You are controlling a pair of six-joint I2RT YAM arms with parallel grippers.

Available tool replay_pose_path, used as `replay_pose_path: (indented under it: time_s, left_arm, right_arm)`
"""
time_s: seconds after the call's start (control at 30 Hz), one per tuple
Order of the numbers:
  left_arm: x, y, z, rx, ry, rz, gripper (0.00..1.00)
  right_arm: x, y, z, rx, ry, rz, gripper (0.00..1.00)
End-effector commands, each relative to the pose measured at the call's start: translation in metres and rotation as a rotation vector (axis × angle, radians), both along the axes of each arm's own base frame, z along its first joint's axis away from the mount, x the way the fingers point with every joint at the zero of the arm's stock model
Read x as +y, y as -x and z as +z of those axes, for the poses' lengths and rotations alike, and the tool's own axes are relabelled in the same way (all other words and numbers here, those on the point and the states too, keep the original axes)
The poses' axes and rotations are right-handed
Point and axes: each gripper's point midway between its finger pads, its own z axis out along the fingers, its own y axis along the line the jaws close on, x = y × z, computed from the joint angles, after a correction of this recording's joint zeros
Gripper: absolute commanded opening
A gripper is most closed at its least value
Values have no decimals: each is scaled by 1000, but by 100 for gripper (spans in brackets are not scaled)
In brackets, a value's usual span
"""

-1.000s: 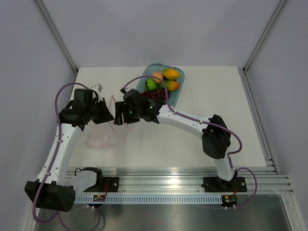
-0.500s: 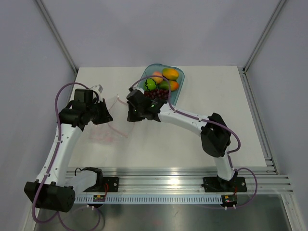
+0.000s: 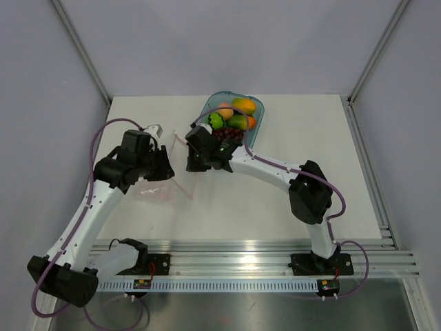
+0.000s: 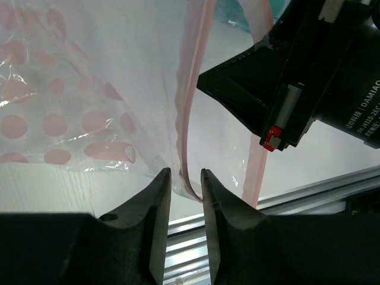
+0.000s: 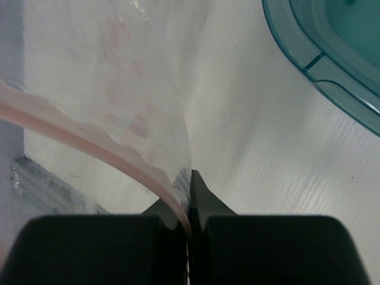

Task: Place the food in the zip-top bag and seal the zipper
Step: Open the zipper of the food storage bag.

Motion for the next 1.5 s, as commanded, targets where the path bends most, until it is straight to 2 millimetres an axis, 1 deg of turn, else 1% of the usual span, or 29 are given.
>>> replay_pose_path:
  time_s: [0.0, 0.03, 0.07, 0.1, 0.13, 0.17, 0.2, 0.23, 0.3, 0.37, 0.4, 0.43, 0.47, 0.53, 0.6, 0.63, 0.73, 0.8, 0.9, 0.97, 1.03, 1.07, 1.1, 1.13, 1.17, 1.2, 1.23, 1.33, 1.47]
  left_arm:
    - [-5, -13, 8, -73, -23, 47, 27]
    - [-2, -15, 7, -75, -48, 71, 25]
    - [-5, -14, 6, -77, -62, 65, 20]
    - [-5, -14, 6, -76, -75, 72, 18]
    - [-2, -15, 5, -80, -102, 97, 14]
    - [-5, -15, 7, -86, -116, 92, 7]
    - [-4, -15, 8, -94, -144, 117, 0]
    - [-1, -17, 11, -102, -151, 137, 0]
    - [-4, -18, 23, -131, -153, 138, 0]
    - [2, -19, 36, -165, -155, 171, 0]
    - [3, -18, 41, -178, -153, 180, 0]
    - [6, -18, 45, -188, -155, 188, 0]
    - [6, -18, 49, -198, -151, 188, 0]
    - [4, -17, 56, -204, -137, 179, 0]
    - [0, -17, 57, -199, -123, 163, 0]
    - [-5, -17, 57, -197, -105, 150, 0]
    - [-12, -19, 57, -189, -75, 143, 0]
    - [-16, -21, 60, -193, -53, 139, 0]
    - [-28, -22, 82, -224, 32, 104, 0]
    - [-30, -24, 94, -249, 52, 100, 0]
    - [-28, -28, 94, -249, 36, 110, 0]
    - [-30, -31, 89, -235, 24, 109, 0]
    - [-30, -33, 83, -220, 13, 111, 0]
    - [-29, -35, 79, -209, 7, 130, 0]
    - [-31, -36, 75, -193, 9, 133, 0]
    - [-33, -38, 69, -182, 9, 136, 0]
    - [-35, -39, 66, -174, 22, 144, 0]
    - [-34, -44, 58, -170, 12, 165, 0]
    - [-29, -50, 49, -153, -31, 180, 0]
  right_arm:
    - [6, 0, 52, -55, -95, -1, 0]
    - [6, 0, 52, -53, -96, -1, 0]
    - [6, 1, 53, -54, -100, -2, 0]
    - [6, 1, 54, -54, -102, -3, 0]
    - [6, 1, 55, -55, -103, -3, 0]
    - [6, 1, 54, -52, -103, -3, 0]
    - [5, 1, 52, -51, -96, -2, 0]
    - [4, 1, 51, -53, -89, -2, 0]
    - [0, -3, 45, -63, -62, -14, 0]
    - [-12, -10, 29, -77, 16, -38, 0]
    - [-17, -14, 25, -76, 33, -49, 0]
    - [-22, -14, 15, -61, 55, -53, 0]
    - [-29, -21, 10, -50, 59, -68, 0]
    - [-35, -24, 3, -32, 59, -76, 0]
    - [-39, -27, 3, -38, 65, -81, 0]
    - [-38, -29, 7, -52, 67, -69, 0]
    - [-37, -31, 10, -67, 90, -47, 0]
    - [-38, -34, 3, -71, 119, -45, 0]
    - [-41, -35, -3, -57, 128, -31, 0]
    - [-39, -32, -3, -48, 112, -16, 0]
    - [-37, -30, 3, -53, 92, -2, 1]
    - [-36, -29, 7, -55, 80, 4, 2]
    - [-34, -27, 11, -53, 69, 17, 4]
    - [-32, -26, 20, -63, 49, 26, 7]
    - [-32, -25, 26, -67, 37, 31, 13]
    - [-30, -23, 32, -69, 22, 44, 20]
    - [-30, -21, 46, -88, 2, 53, 33]
    - [-33, -18, 66, -121, -20, 66, 52]
    - [-44, -15, 86, -156, -19, 62, 63]
